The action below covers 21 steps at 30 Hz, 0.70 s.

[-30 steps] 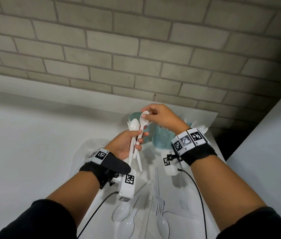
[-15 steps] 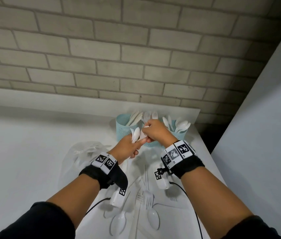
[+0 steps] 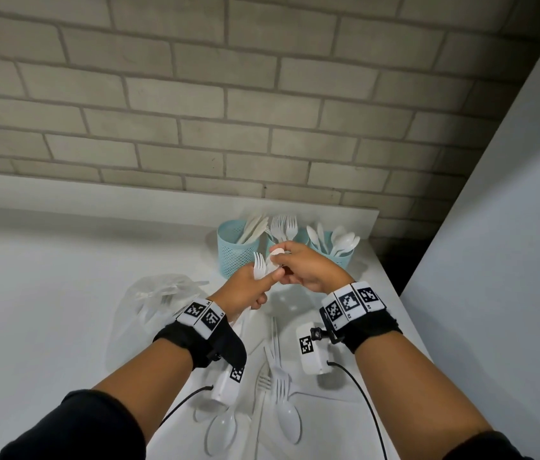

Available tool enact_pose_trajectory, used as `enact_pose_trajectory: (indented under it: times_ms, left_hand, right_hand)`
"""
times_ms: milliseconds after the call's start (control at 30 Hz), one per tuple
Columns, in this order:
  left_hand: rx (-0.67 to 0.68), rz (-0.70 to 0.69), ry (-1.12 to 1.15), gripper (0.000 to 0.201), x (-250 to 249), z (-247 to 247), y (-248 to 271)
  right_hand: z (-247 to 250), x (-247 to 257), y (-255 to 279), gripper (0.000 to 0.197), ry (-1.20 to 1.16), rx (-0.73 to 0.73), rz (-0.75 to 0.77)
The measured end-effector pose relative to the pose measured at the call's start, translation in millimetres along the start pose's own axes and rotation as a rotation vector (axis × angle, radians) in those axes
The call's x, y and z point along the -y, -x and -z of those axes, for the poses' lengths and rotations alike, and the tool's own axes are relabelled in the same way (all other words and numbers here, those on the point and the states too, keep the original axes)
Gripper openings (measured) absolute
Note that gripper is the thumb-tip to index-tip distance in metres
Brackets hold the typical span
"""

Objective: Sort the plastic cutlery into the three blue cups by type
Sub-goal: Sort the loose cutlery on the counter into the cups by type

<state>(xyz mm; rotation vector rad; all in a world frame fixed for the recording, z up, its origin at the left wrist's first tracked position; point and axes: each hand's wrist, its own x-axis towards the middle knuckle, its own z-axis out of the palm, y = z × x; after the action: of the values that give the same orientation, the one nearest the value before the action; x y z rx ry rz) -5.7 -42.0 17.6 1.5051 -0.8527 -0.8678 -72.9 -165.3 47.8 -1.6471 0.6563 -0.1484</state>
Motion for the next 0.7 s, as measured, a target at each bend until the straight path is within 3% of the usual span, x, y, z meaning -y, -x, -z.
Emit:
enact_pose_trajectory:
  times_ms: [100,200,367,533,600,700]
  left_hand:
    - [-0.014,0.01,0.035,0.026,1,1,-5]
    - [-0.043,0.054,0.066,0.03,0,1,-8]
    - [-0.092,0.125,0.135,0.04,2,6,-12]
    - [-0.086,0.207,0.38,0.034,-2,4,-20]
    - [-0.076,0.226,0.507,0.032,-4,3,-22]
    - [-0.047,0.225,0.606,0.027,-7,0,-22]
  right_hand:
    - [-2,0,-2,0.022,0.106,-0.064,0.046]
    - [5,9,-7,0.016,0.177,-0.237,0.11]
    - [51,34,-8,0.012,0.247,-0.704,0.3]
    - [88,44,4,0.019,0.532,-1.094,0.432]
    - [93,34,1,0.022,0.653,-1.139,0.406]
    - [95,5,-9,0.026,0.846,-1.046,0.322]
